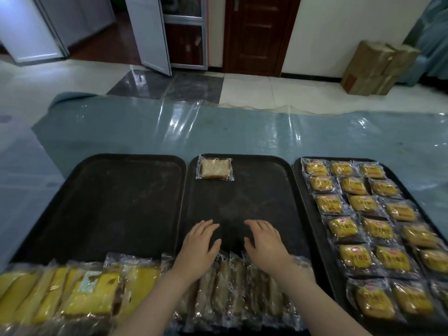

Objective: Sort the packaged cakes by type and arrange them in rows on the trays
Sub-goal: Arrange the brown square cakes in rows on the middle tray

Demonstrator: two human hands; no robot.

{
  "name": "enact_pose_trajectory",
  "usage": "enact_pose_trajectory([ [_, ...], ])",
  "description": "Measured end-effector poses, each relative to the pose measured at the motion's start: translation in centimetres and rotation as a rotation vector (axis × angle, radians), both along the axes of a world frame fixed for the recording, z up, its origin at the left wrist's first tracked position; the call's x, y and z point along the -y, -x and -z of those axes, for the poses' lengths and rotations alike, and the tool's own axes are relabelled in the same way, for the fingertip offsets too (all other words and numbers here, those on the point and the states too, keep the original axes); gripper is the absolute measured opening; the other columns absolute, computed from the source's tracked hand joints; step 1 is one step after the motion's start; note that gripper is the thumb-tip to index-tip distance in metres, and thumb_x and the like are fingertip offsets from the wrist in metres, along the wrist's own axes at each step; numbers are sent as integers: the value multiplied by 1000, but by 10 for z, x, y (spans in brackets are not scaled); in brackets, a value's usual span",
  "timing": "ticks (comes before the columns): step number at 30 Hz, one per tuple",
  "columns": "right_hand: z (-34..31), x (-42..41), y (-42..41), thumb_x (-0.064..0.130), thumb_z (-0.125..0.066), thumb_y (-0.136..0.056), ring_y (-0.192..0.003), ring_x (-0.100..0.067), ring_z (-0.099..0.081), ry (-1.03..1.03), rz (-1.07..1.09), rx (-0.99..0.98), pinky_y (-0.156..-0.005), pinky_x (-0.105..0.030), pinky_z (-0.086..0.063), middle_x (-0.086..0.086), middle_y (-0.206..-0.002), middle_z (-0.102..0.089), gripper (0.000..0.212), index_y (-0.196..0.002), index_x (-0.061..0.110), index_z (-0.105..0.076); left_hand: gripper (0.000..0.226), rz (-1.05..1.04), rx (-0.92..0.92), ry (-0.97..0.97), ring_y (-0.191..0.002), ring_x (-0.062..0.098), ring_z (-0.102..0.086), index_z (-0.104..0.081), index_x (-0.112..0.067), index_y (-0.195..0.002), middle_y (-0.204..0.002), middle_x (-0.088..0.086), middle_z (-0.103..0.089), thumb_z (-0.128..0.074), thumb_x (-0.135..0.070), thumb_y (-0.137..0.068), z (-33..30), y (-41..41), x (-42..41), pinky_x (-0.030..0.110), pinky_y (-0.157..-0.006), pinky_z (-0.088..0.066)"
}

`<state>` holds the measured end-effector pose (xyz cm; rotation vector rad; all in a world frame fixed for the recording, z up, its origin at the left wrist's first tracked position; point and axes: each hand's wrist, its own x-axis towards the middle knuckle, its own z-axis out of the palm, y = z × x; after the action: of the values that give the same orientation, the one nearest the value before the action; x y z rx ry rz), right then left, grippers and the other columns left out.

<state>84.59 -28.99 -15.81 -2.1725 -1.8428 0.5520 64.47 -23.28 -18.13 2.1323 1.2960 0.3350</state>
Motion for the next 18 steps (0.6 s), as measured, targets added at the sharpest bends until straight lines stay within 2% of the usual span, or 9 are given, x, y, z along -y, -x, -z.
enact_pose_trajectory([
  [4, 0, 31, 0, 30, -49, -100, -138, -12, -36, -33, 54, -2, -117, -32, -24, 9, -144, -47, 45, -144, 26, -44, 48, 26, 0, -1, -148, 10, -17, -39, -28, -148, -156, -12, -31, -46, -39, -102, -2, 7, 24, 31, -122, -16],
  [8, 3, 62, -3, 23, -53, -97, -133, -11, -44, -106, 106, -15, -118, -32, -28, 10, -137, -54, 41, -138, 26, -52, 47, 35, 13, -8, -148, 10, -18, -40, -29, -147, -155, -13, -33, -49, -35, -101, -3, 15, 44, 34, -123, -18],
  [13, 7, 96, -5, 22, -52, -98, -145, -15, -28, -95, 239, 21, -123, -37, -19, 6, -151, -40, 50, -147, 23, -43, 48, 41, -8, 4, -148, 8, -14, -36, -32, -148, -154, -16, -29, -47, -34, -101, -5, 23, 69, 31, -123, -12],
  [18, 15, 118, -2, 26, -45, -102, -147, -16, -26, -123, 419, -99, -122, -39, -24, 1, -154, -40, 48, -149, 21, -39, 48, 14, -22, -24, -149, 8, -7, -37, -32, -148, -154, -19, -27, -47, -33, -102, -6, 27, 85, 31, -122, -5],
])
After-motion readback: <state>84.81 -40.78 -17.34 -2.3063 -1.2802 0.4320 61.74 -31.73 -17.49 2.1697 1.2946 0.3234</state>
